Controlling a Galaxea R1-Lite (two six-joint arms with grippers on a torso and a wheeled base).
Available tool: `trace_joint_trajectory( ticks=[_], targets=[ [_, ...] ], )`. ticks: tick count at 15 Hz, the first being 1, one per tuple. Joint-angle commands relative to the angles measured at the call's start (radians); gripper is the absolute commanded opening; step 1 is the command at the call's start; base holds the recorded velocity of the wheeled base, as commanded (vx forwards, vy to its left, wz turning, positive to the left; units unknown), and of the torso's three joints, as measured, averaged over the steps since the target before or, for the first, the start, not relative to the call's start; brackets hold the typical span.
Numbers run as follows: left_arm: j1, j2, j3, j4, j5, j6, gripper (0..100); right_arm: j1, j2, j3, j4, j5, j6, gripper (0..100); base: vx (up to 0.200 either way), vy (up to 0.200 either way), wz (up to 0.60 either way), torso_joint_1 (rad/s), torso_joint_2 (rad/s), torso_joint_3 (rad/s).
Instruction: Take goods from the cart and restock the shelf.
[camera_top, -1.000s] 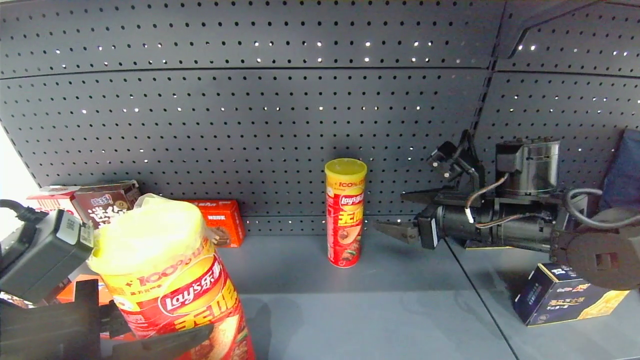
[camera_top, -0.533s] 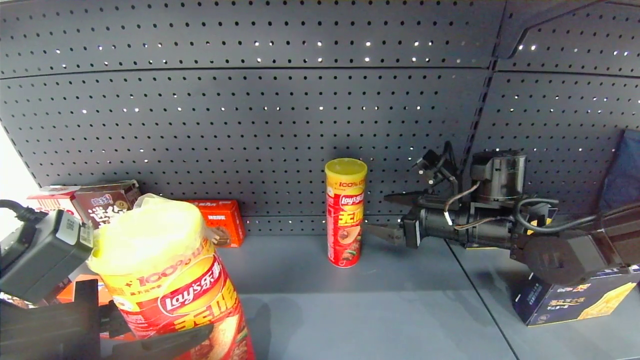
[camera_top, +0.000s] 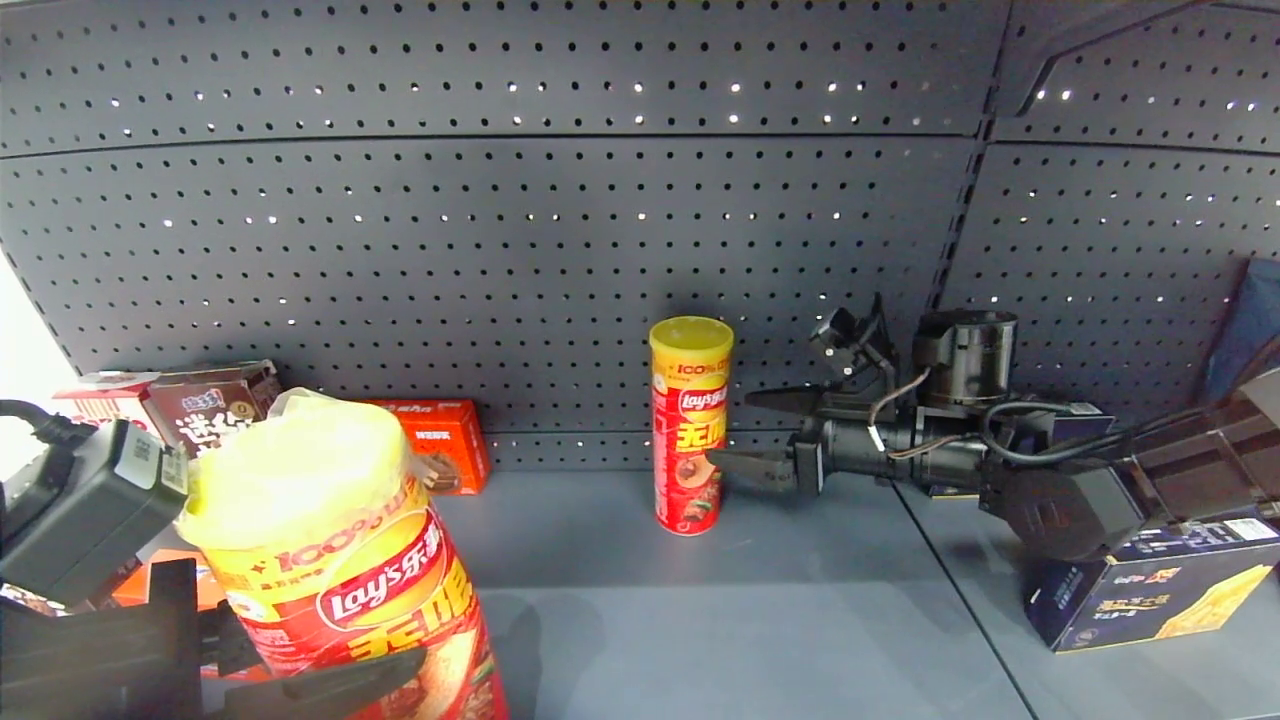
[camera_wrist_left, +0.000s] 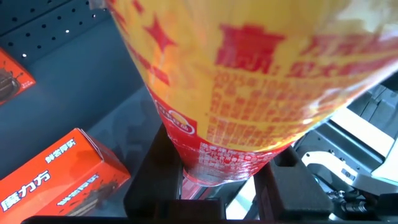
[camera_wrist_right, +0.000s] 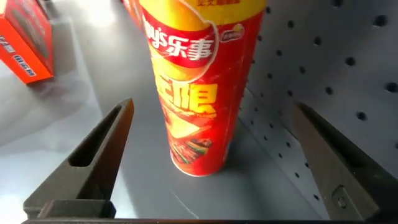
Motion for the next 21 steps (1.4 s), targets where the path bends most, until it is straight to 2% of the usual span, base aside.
trace_joint_trajectory(
  ticks=[1,4,21],
  targets=[
    [0.001,0.0,0.009,-0.002,0.0,0.0,0,0.003,0.023,-0.012,0.0,0.003,-0.001,100,0.0,0.0,0.0,0.0,0.0,0.0],
    [0.001,-0.003,0.037,-0.002,0.0,0.0,0,0.021,0.049,-0.019,-0.002,0.005,0.001,100,0.0,0.0,0.0,0.0,0.0,0.0],
    [0.001,0.002,0.026,-0.003,0.002,-0.001,0,0.049,0.207,-0.105,-0.019,-0.006,0.002,100,0.0,0.0,0.0,0.0,0.0,0.0]
  ],
)
